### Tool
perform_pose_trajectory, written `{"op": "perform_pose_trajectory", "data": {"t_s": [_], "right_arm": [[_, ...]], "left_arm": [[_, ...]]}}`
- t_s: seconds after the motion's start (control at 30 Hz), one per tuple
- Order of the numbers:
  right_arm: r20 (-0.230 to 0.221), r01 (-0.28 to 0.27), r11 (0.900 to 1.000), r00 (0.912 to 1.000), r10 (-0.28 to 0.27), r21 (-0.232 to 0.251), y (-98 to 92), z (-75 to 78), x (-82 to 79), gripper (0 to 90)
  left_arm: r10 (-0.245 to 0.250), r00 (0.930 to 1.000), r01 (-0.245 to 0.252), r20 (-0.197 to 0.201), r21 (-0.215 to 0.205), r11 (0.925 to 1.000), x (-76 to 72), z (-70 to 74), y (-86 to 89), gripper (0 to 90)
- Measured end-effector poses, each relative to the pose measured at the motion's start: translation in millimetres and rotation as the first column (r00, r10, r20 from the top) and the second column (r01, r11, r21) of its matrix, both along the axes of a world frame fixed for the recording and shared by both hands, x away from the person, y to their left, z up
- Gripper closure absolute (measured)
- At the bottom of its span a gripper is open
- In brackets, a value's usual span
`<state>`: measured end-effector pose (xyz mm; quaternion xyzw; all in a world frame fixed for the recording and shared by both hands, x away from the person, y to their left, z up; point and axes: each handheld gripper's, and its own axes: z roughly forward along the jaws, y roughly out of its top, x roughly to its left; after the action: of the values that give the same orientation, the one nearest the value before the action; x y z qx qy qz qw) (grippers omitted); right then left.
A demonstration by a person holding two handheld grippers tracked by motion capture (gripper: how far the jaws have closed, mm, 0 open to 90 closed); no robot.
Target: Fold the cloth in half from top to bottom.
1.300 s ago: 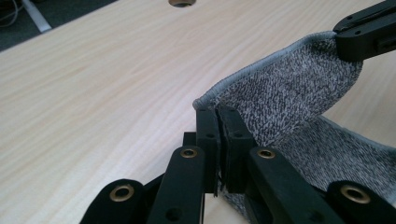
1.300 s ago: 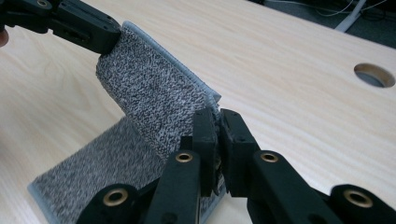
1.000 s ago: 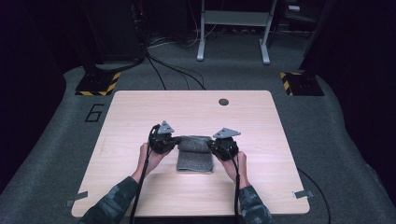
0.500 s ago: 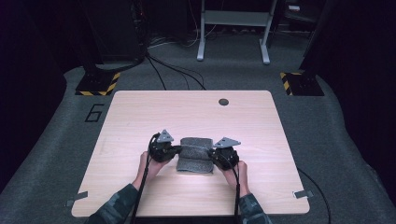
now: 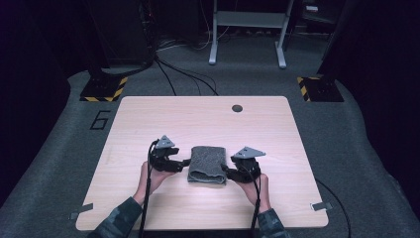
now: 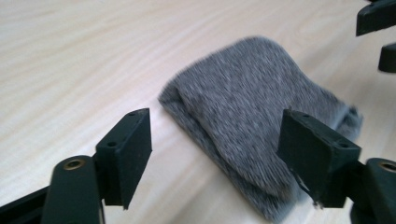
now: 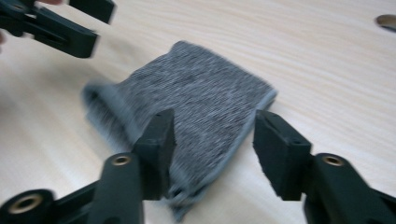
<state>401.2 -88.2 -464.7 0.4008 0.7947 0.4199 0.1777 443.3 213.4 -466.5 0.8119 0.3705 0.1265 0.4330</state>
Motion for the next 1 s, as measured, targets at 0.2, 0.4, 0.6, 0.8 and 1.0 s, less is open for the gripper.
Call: {"op": "perform_pose_trajectory", "data": {"t_s": [0.2,0.4,0.6,0.8,1.0], "right_arm": [[-0.064,0.034,0.995,0.9972,-0.040,-0.096,20.4,-20.6,23.1,25.9],[-0.093,0.041,0.986,0.9940,-0.057,-0.164,23.7,-43.4,16.6,22.3],[-0.095,0.047,0.986,0.9935,-0.063,-0.162,19.1,-51.0,13.4,22.2],[-0.085,0.029,0.985,0.9954,-0.044,-0.169,17.4,-52.8,12.7,22.3],[-0.088,0.005,0.992,0.9960,-0.017,-0.130,12.8,-45.7,18.7,20.1]], "left_arm": [[-0.008,0.9995,0.011,-0.030,0.091,0.9957,6.5,-14.1,-21.3,22.1],[-0.025,0.9995,0.027,-0.018,0.140,0.9898,-12.5,-31.2,-26.0,21.7],[-0.027,0.9995,0.030,-0.018,0.195,0.9803,-23.8,-46.8,-25.6,21.4],[-0.031,0.9991,0.036,-0.027,0.198,0.9796,-29.0,-49.1,-23.9,21.7],[0.001,1.0000,0.000,-0.005,0.174,0.9848,-20.4,-38.3,-20.1,21.7]]}}
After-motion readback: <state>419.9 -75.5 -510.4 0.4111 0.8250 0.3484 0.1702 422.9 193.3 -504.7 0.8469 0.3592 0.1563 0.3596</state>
